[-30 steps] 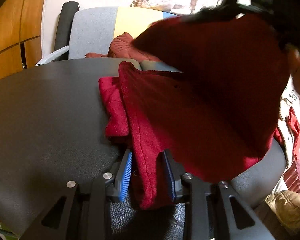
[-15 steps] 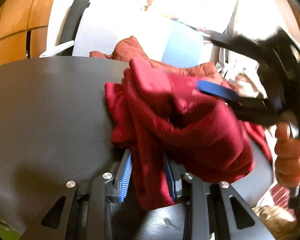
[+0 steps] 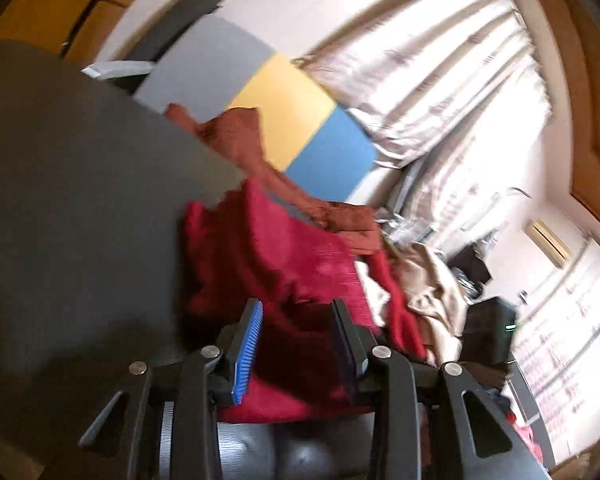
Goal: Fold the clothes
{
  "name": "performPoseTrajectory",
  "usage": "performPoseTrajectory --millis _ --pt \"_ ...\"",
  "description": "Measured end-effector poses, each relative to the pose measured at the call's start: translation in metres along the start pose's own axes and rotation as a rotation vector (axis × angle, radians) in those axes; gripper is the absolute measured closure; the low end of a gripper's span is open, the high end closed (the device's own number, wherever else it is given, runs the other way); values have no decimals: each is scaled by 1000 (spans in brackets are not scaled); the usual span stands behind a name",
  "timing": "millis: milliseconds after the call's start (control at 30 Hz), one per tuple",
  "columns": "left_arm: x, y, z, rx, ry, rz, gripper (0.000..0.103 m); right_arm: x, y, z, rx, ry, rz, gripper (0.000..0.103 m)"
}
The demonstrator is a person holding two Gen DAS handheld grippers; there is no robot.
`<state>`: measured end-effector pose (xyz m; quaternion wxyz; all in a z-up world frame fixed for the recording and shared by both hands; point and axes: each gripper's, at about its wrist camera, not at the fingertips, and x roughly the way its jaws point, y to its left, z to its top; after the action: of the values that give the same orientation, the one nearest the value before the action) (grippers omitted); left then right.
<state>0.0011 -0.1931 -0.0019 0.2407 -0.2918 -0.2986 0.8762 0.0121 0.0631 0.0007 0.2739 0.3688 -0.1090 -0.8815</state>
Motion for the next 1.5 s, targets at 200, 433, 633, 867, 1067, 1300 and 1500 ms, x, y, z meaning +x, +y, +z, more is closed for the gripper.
performPoseTrajectory --millis 200,433,633,867,1067,1300,1500 --pt "23 -38 4 155 74 2 66 3 16 -17 -151 19 -45 65" --pt "55 -54 8 264 203 94 58 -14 6 -22 -135 10 -46 62" --pt "59 -20 10 73 216 108 59 -64 -6 -42 -142 -51 -132 42" --pt "60 -20 0 60 226 119 59 -65 1 -63 -291 21 -240 42" --pt "68 -12 4 -20 250 77 67 -39 31 -77 -549 60 -345 55" --pt "41 -40 9 54 166 2 96 -57 10 -57 -435 -11 -429 89" --pt "40 -30 -35 104 214 84 96 -50 -11 -59 -332 32 -405 89"
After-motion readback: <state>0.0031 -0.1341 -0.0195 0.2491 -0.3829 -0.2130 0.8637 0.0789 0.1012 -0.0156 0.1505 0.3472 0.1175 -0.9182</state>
